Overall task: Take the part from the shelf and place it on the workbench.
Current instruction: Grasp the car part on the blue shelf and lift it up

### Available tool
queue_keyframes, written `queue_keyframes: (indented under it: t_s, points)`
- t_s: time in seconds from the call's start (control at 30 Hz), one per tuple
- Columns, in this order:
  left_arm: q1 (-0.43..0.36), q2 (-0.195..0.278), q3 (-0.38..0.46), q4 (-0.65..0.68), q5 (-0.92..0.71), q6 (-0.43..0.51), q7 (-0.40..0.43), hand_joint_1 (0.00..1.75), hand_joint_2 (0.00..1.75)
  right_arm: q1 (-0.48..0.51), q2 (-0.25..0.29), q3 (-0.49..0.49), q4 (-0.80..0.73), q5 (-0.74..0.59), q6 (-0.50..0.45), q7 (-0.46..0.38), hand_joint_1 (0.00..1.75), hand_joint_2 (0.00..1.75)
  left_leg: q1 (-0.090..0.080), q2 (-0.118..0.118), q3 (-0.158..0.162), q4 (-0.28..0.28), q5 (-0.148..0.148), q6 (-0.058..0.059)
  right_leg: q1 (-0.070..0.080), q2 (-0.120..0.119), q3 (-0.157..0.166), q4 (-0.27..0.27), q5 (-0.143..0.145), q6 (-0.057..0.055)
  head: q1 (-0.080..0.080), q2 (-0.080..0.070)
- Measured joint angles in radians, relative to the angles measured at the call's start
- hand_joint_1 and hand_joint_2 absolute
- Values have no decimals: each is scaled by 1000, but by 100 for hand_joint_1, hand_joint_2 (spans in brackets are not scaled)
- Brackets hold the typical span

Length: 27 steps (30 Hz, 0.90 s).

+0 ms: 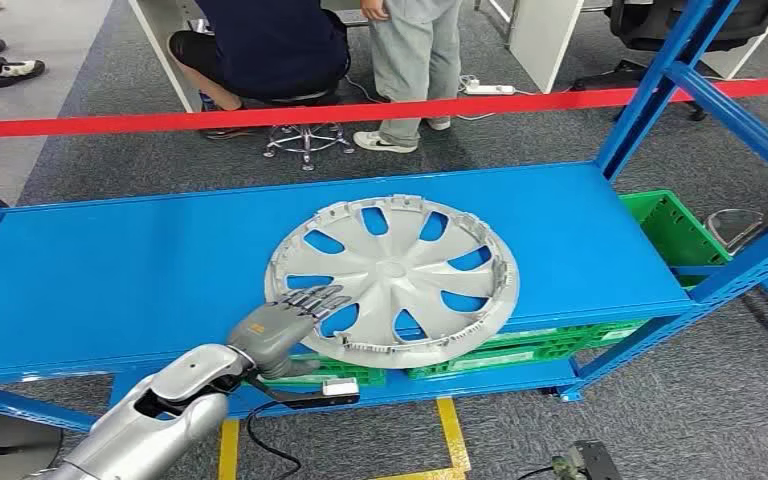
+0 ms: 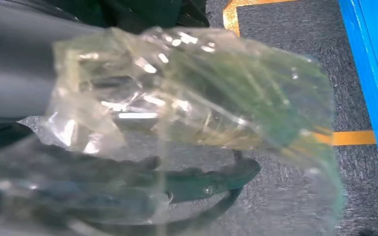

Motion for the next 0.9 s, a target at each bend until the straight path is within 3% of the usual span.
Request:
queue_keyframes:
  t_s: [0.57, 0.6, 0.7, 0.73, 0.9]
  points:
    - [-47, -12, -20, 75, -73, 31, 17, 4, 175, -6, 0, 32, 0, -15, -2, 9, 0, 0, 0, 0, 0, 0, 0, 0, 0, 0, 0, 0, 0, 0, 0, 0]
    - [-49, -12, -22, 80, -78, 34, 20, 25, 175, -7, 0, 34, 0, -18, -3, 9, 0, 0, 0, 0, 0, 0, 0, 0, 0, 0, 0, 0, 0, 0, 0, 0]
    - [-54, -13, -25, 90, -92, 41, 23, 152, 175, -7, 0, 40, 0, -24, -8, 9, 0, 0, 0, 0, 0, 0, 0, 0, 0, 0, 0, 0, 0, 0, 0, 0]
    - [-55, -13, -26, 92, -94, 44, 23, 175, 175, -7, 0, 42, 0, -27, -9, 9, 0, 0, 0, 0, 0, 0, 0, 0, 0, 0, 0, 0, 0, 0, 0, 0]
    - [-42, -16, -32, 81, -96, 53, 23, 175, 175, -6, 0, 49, 0, -38, -18, 9, 0, 0, 0, 0, 0, 0, 0, 0, 0, -1, 0, 0, 0, 0, 0, 0]
